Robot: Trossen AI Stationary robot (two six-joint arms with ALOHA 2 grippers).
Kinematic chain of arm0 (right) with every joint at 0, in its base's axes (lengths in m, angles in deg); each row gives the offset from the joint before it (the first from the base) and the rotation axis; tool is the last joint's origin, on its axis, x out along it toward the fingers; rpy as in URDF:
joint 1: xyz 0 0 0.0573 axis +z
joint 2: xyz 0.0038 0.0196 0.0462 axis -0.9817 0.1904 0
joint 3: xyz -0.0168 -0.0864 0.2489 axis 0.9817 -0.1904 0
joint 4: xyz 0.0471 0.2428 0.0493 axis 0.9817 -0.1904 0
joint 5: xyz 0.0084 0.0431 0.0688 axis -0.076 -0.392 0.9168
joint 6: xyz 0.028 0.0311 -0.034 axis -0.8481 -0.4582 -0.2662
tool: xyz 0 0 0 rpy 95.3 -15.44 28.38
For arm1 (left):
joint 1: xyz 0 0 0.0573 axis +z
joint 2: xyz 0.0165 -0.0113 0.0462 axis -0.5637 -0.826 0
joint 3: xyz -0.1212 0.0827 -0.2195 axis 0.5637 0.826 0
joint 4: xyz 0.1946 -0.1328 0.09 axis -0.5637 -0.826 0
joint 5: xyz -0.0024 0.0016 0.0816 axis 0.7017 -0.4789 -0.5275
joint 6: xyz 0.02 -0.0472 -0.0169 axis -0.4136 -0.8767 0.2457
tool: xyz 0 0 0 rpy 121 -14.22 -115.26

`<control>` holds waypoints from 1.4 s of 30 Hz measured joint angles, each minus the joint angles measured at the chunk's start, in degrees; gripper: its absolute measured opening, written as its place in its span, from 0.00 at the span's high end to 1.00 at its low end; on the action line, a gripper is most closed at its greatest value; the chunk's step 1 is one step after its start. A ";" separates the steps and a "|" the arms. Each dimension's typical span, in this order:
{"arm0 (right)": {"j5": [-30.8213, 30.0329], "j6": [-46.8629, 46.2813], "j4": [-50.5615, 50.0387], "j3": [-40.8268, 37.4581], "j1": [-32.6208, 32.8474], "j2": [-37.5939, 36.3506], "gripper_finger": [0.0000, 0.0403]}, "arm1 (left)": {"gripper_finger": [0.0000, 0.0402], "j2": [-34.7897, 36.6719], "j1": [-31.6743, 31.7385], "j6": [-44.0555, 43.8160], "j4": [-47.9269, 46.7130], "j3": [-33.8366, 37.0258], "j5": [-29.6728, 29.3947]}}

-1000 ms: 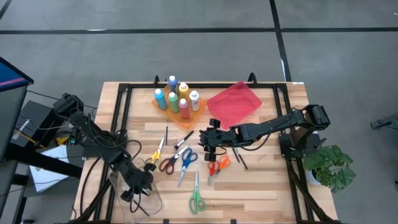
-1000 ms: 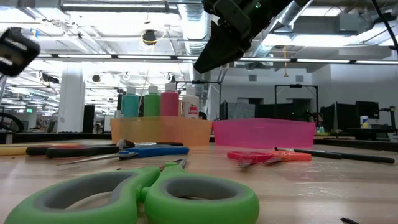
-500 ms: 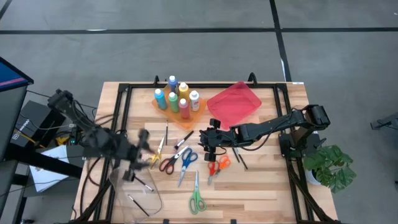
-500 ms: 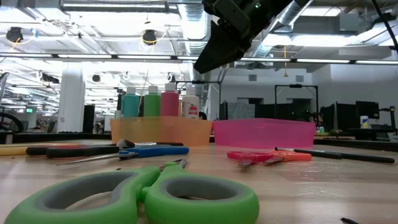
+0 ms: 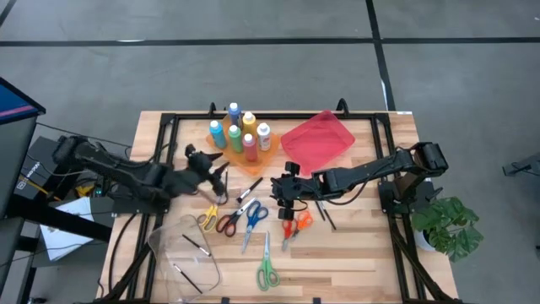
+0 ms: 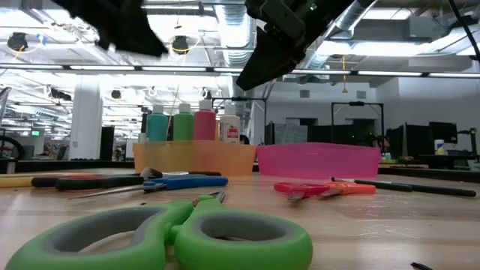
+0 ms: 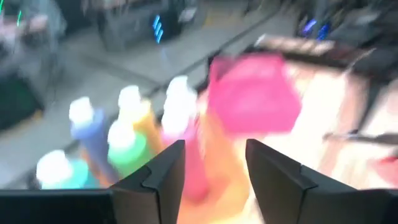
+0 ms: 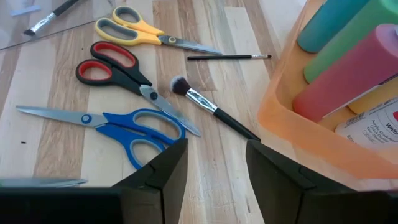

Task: Pick & Place Paint Supplies
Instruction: Put the makeup brush into the transparent bin

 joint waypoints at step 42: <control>0.00 0.02 -0.50 0.02 0.00 0.00 0.61 | 0.29 -26.51 19.28 -32.19 5.05 10.89 16.60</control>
